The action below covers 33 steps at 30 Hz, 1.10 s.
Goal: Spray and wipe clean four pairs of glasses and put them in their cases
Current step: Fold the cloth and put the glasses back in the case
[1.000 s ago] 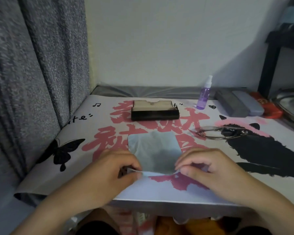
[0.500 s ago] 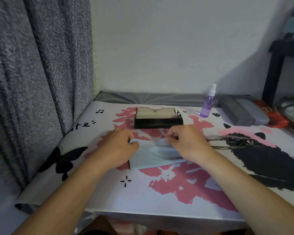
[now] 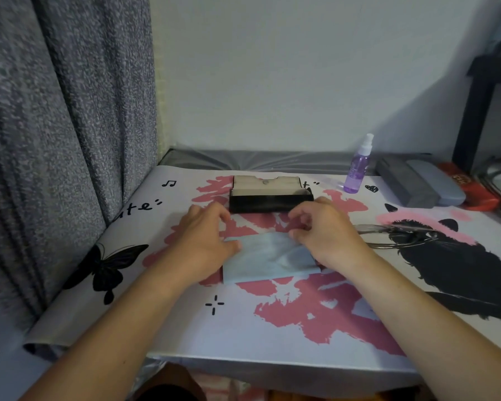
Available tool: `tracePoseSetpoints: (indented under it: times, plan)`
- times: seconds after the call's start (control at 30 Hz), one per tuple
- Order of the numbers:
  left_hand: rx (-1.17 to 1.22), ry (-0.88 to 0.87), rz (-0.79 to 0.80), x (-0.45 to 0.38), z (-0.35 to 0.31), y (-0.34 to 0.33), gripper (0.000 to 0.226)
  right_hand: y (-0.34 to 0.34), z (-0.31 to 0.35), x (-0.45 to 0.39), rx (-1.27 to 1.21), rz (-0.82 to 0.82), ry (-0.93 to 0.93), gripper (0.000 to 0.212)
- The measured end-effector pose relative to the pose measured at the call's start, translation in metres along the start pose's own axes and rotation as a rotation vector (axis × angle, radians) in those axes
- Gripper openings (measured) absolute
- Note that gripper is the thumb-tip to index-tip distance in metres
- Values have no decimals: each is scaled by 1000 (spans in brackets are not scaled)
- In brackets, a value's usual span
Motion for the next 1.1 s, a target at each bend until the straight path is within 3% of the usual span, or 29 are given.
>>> tracePoseSetpoints:
  times: [0.1, 0.17, 0.23, 0.4, 0.57, 0.67, 0.73, 0.8, 0.93, 1.1]
  plan:
    - [5, -328, -20, 22, -23, 3, 23, 16, 20, 18, -29, -143, 253, 12]
    - [-75, -498, 150, 40, -34, -9, 21, 16, 32, 36, 27, 28, 408, 13]
    - [-201, -592, 194, 49, -35, -19, 25, 6, 32, 52, 147, 267, 449, 27]
    - [-355, -695, 88, 49, -41, -18, 11, 5, 22, 59, 177, 267, 421, 43]
    - [-215, -636, 192, 61, -46, -6, 12, 11, 29, 77, 288, 204, 591, 15]
    - [-269, -697, 220, 76, -43, -10, 1, 15, 24, 82, 296, 249, 595, 14]
    - [-306, -642, 216, 76, -32, -12, 11, 19, 22, 79, 276, 279, 549, 15]
    - [-281, -554, 176, 73, -25, -9, 15, 22, 20, 73, 218, 297, 474, 11]
    - [-8, -142, 168, 56, -13, -4, 17, 16, 16, 53, 70, 314, 275, 13]
    - [-57, -19, 52, 35, -13, -4, 15, 4, 11, 35, 103, 212, 133, 9]
Point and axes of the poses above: each hand's wrist, its own x-axis away from the middle knuckle, its own y-axis out of the back of the hand, z = x × y, the point moved 6 cm from there along -x, towards the middle knuckle, and after that the axes turned 2 degrees about x, right-handed, at the moved point
